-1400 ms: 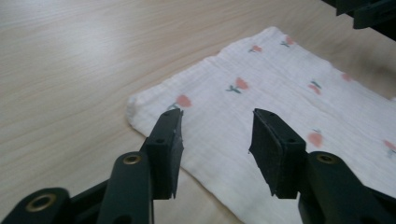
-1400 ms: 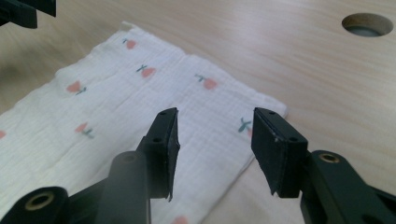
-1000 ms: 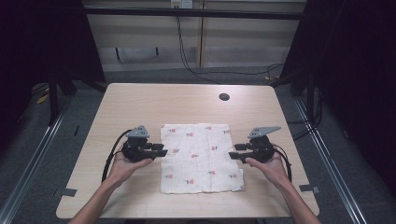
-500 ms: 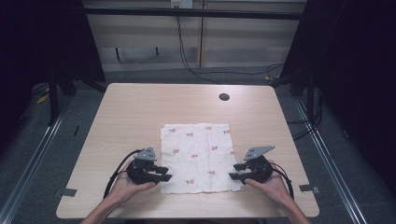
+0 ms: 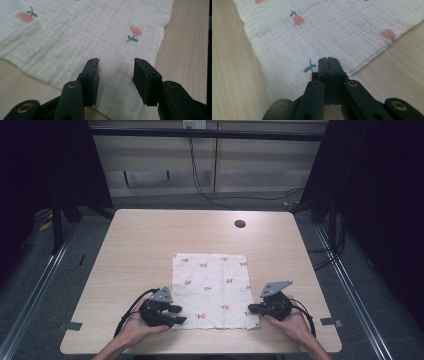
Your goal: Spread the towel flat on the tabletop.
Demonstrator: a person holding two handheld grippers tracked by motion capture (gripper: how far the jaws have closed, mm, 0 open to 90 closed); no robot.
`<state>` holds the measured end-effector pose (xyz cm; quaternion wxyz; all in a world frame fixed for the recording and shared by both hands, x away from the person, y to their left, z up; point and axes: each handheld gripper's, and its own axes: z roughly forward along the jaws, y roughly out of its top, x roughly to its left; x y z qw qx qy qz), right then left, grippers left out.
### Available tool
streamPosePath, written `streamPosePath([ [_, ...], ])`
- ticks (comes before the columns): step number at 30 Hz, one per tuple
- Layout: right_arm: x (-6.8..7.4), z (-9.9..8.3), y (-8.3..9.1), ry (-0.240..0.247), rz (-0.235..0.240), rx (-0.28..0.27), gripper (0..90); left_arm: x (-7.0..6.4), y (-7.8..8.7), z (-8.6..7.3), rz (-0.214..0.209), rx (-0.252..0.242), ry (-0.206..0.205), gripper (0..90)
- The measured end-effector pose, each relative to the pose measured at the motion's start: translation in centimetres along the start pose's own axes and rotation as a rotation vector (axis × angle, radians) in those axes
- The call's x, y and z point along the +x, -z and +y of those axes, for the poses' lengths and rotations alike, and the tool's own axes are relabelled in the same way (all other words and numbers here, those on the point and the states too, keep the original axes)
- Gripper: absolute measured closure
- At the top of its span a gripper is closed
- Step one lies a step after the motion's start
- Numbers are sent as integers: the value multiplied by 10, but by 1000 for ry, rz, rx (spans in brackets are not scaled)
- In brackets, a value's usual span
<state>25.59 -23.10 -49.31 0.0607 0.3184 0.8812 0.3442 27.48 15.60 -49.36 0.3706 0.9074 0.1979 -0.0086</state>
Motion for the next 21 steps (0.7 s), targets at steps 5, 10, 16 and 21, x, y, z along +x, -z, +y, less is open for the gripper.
streamPosePath([
  [5,6,1,-1,-1,19,3,900,-4,5,-6,37,9,-51,795],
  [10,16,1,-1,14,43,13,900,-7,9,-11,15,4,-52,892],
  [16,21,-7,5,14,48,22,900,-10,10,-13,1,11,-45,899],
  [21,26,-10,8,18,61,29,900,-18,9,-12,-15,29,-61,899],
])
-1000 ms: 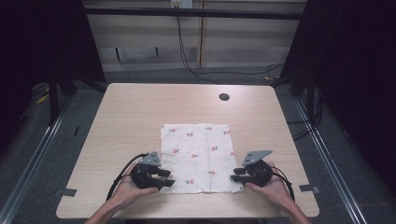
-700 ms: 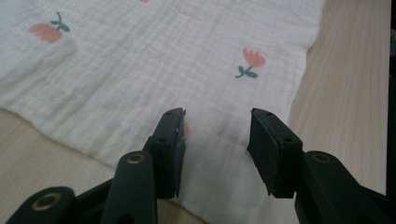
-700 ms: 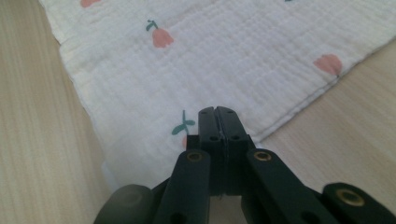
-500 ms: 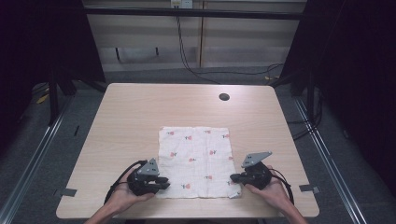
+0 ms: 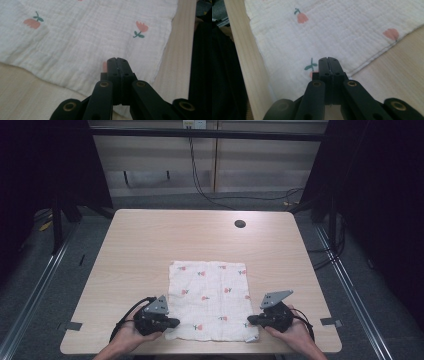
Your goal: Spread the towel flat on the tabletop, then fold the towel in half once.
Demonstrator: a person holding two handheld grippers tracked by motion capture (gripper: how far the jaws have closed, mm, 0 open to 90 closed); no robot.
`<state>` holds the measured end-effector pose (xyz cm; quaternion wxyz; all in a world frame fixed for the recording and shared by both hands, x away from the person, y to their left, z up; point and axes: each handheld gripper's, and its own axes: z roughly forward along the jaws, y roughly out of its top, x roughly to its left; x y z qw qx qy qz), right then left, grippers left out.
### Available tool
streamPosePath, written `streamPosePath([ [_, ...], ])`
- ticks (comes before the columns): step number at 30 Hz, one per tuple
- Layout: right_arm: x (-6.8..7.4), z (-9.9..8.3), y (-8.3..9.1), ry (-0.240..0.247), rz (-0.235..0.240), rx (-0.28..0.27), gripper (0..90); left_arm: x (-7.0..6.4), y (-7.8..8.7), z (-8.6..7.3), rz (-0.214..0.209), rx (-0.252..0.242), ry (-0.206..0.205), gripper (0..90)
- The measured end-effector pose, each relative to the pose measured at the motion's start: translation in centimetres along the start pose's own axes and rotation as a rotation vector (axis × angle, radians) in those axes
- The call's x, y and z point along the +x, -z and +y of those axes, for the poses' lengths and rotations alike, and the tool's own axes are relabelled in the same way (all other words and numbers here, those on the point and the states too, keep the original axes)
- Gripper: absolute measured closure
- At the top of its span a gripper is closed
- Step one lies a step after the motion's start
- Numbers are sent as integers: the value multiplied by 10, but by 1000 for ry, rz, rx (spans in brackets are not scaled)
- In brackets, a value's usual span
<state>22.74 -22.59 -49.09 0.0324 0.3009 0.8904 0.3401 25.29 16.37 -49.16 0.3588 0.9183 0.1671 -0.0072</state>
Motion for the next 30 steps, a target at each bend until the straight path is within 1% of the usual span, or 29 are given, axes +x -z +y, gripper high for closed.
streamPosePath([
  [1,1,-2,0,-2,1,-12,900,-2,1,0,-11,9,4,899],
  [2,4,-5,2,-10,10,-9,900,-5,1,-2,-14,0,1,899],
  [4,3,-6,3,-5,9,-13,900,-6,2,-3,-14,4,6,899],
  [5,3,-6,3,-14,15,-14,900,-5,2,-3,-19,-5,7,897],
  [6,2,-4,2,-22,8,-32,874,-5,2,-3,-28,-5,12,876],
  [7,2,-4,2,-22,8,-32,874,-5,2,-3,-36,-4,9,876],
  [8,-1,-2,4,-25,8,-57,830,-5,4,-1,-51,-1,-11,819],
  [9,-1,-2,4,-25,8,-57,830,-5,4,-1,-51,-1,-11,797],
  [10,-6,2,8,-34,11,-91,812,-4,6,1,-68,-39,16,779],
  [11,-6,2,8,-34,11,-91,812,-4,6,1,-68,-39,16,773],
  [12,-8,5,10,-36,4,-109,809,0,7,2,-65,-53,27,773],
  [13,-12,9,11,-42,-5,-117,792,1,6,3,-51,-68,51,746],
  [14,-15,11,11,-45,-13,-122,775,7,7,4,-52,-68,57,718],
  [15,-23,19,9,-49,-28,-125,756,10,8,5,-48,-68,69,703],
  [16,-27,23,8,-46,-51,-123,741,19,9,8,-22,-83,100,686],
  [17,-27,23,8,-46,-51,-123,741,19,9,8,-22,-83,100,673],
  [18,-33,27,7,-48,-65,-131,734,24,9,9,-15,-88,115,673],
  [19,-40,33,5,-58,-68,-139,717,27,10,10,-6,-94,125,654],
  [20,-49,41,3,-58,-95,-140,709,34,12,13,8,-94,133,646],
  [22,-61,51,0,-60,-99,-150,686,40,14,16,33,-104,135,628],
  [23,-61,51,0,-60,-99,-150,686,40,14,16,33,-104,135,622],
  [24,-74,59,-3,-75,-117,-154,683,47,18,19,53,-120,142,614],
  [25,-81,63,-6,-85,-115,-160,676,47,18,19,53,-120,142,609],
  [26,-88,66,-9,-95,-120,-160,668,54,21,22,65,-125,146,608],
  [27,-88,66,-9,-95,-120,-160,668,54,21,22,65,-125,146,605],
  [28,-100,72,-15,-118,-168,-161,660,59,26,27,84,-155,145,605],
  [29,-100,72,-15,-118,-168,-161,660,59,26,27,84,-155,145,604],
  [30,-106,74,-19,-120,-166,-159,657,62,29,29,86,-170,154,604],
])
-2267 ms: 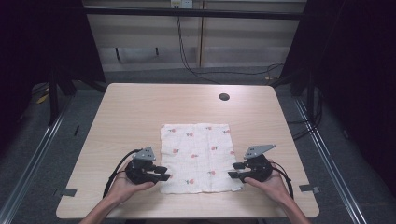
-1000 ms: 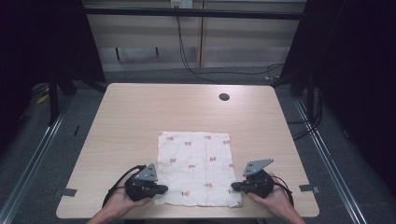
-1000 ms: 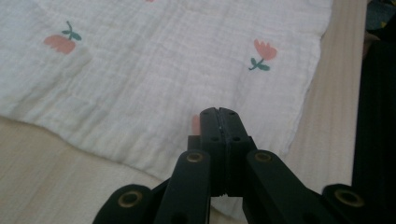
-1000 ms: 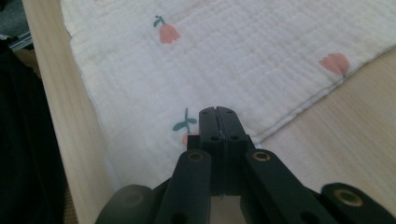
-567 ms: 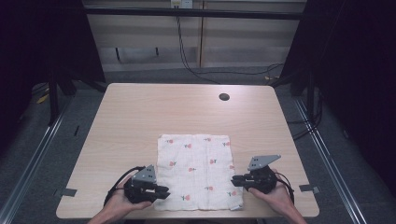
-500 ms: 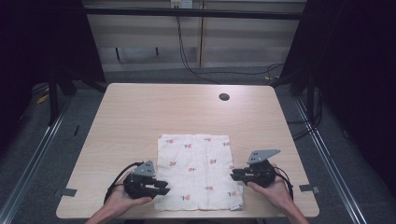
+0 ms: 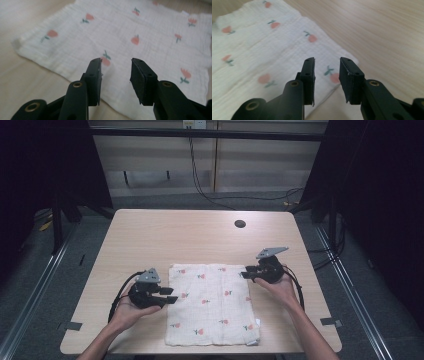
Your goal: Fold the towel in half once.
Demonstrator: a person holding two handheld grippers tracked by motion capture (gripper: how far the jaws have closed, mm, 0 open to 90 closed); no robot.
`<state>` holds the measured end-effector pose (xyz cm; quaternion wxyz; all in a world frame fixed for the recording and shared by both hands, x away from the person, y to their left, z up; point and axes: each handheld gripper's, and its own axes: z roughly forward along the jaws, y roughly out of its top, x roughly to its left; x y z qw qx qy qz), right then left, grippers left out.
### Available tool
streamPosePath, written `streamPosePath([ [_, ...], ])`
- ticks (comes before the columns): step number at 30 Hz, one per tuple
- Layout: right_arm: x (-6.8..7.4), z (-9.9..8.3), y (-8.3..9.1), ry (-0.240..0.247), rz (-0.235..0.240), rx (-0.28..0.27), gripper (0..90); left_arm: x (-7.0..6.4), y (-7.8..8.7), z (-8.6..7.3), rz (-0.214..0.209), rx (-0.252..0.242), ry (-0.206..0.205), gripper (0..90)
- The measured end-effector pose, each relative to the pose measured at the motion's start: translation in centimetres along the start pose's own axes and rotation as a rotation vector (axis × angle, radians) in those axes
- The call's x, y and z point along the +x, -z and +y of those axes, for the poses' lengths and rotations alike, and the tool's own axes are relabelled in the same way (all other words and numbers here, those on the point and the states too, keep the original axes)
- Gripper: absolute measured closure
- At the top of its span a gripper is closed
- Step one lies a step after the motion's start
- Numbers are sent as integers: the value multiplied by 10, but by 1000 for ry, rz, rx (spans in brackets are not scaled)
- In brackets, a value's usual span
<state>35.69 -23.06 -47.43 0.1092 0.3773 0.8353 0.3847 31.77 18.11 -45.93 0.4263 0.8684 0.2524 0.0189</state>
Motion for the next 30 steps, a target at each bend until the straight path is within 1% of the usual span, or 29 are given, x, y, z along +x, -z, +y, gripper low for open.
streamPosePath([
  [1,-4,2,-4,-7,-15,8,644,4,2,4,14,-14,-1,597],
  [2,-10,4,-10,-10,-19,10,637,6,3,6,20,-20,-2,596],
  [3,-12,6,-12,-17,-11,19,630,10,3,9,22,-32,12,596],
  [4,-16,7,-17,-25,5,23,600,16,2,12,30,-25,16,596],
  [5,-19,10,-26,-34,0,67,577,24,-4,15,54,-20,36,588],
  [6,-19,10,-30,-16,-22,73,576,24,-4,15,54,-20,36,573],
  [7,-20,11,-34,-11,-28,82,572,30,-9,16,54,-7,57,557],
  [8,-20,11,-34,-11,-28,82,572,35,-15,17,54,3,63,557],
  [9,-21,12,-37,-17,-32,83,564,39,-20,17,66,8,73,557],
  [10,-22,13,-39,-12,-46,86,553,43,-25,16,61,13,94,552],
  [12,-23,12,-42,-1,-71,83,546,51,-32,16,77,32,100,533],
  [13,-24,11,-42,5,-83,80,545,53,-32,17,74,33,106,532],
  [14,-25,10,-41,-8,-62,81,545,53,-32,17,74,33,106,528],
  [15,-25,9,-41,-10,-44,72,545,59,-31,17,86,12,128,519],
  [17,-24,9,-41,-12,-50,78,544,61,-31,18,87,6,134,516],
  [18,-23,7,-42,0,-41,89,541,65,-31,18,99,8,134,511],
  [19,-22,6,-43,9,-37,79,541,70,-31,18,106,-7,144,511],
  [20,-20,6,-43,12,-52,82,542,73,-31,19,112,-12,154,509],
  [21,-20,7,-43,15,-54,85,547,73,-31,19,112,-12,154,505],
  [22,-18,7,-43,19,-61,88,559,76,-32,19,167,-40,140,510],
  [23,-18,7,-43,19,-61,88,559,76,-32,19,167,-40,140,504],
  [24,-16,7,-44,25,-60,85,579,80,-33,19,153,-59,159,504],
  [25,-16,7,-44,25,-52,83,634,84,-34,19,144,-51,167,501],
  [26,-15,8,-44,20,-52,82,661,85,-36,18,159,-45,160,503],
  [27,-15,7,-44,4,-49,75,707,89,-37,17,141,-45,165,508],
  [28,-16,7,-44,-8,-43,74,732,90,-37,16,145,-39,166,508],
  [29,-17,7,-44,-22,-38,69,742,91,-37,16,142,-43,170,506],
  [30,-18,7,-43,-38,-31,72,776,93,-36,16,144,-53,180,506],
])
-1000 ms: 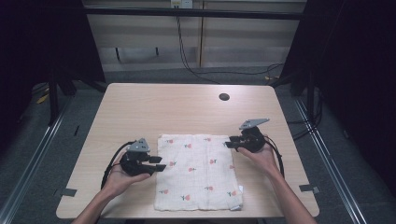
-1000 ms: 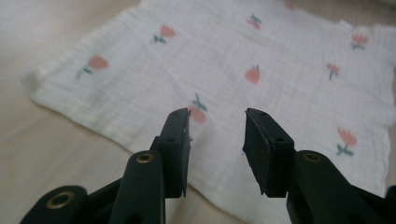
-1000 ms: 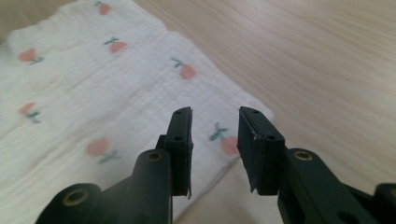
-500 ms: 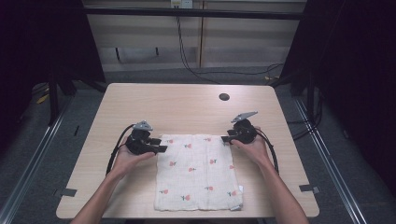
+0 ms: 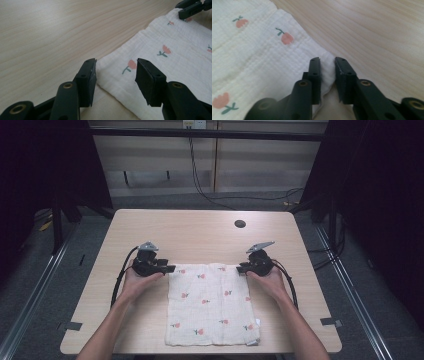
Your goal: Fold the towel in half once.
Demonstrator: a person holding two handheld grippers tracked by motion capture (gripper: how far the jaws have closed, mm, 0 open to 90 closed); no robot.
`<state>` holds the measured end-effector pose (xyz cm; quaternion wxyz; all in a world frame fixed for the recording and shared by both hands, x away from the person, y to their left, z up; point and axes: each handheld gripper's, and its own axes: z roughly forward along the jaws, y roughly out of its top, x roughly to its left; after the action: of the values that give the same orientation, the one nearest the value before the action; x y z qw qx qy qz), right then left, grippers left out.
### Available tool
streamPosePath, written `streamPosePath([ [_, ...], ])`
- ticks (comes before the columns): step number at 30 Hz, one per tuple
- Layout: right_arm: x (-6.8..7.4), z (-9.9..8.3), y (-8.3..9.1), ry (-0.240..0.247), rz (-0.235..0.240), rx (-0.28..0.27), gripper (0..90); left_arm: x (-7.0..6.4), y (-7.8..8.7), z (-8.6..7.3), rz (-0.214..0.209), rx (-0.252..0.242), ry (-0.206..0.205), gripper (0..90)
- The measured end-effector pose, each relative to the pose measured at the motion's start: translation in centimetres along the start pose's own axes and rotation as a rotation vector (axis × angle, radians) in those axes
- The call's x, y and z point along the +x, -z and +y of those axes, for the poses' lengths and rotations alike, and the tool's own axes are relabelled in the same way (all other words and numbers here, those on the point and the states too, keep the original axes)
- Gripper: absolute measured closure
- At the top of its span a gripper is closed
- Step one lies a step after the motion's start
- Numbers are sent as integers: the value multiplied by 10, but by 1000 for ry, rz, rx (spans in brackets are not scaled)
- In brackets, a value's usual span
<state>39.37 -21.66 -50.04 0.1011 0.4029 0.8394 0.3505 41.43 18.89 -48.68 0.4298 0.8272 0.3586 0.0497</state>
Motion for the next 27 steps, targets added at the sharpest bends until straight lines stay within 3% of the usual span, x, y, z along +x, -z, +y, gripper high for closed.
streamPosePath([
  [3,-2,-1,4,-29,12,-22,836,3,1,1,6,-3,0,506],
  [4,-2,-2,4,-46,33,-54,853,5,3,2,15,-14,9,509],
  [6,3,-1,2,-29,24,-35,859,5,2,1,52,-19,3,520],
  [13,5,1,4,-19,40,-46,858,5,-6,0,62,6,-34,621],
  [15,2,0,6,-23,38,-56,856,5,-6,0,33,-6,-22,622],
  [21,2,-1,8,-28,47,-64,848,4,-11,0,38,18,-18,555],
  [27,1,-4,9,-38,41,-57,843,1,-18,-1,56,60,-59,527],
])
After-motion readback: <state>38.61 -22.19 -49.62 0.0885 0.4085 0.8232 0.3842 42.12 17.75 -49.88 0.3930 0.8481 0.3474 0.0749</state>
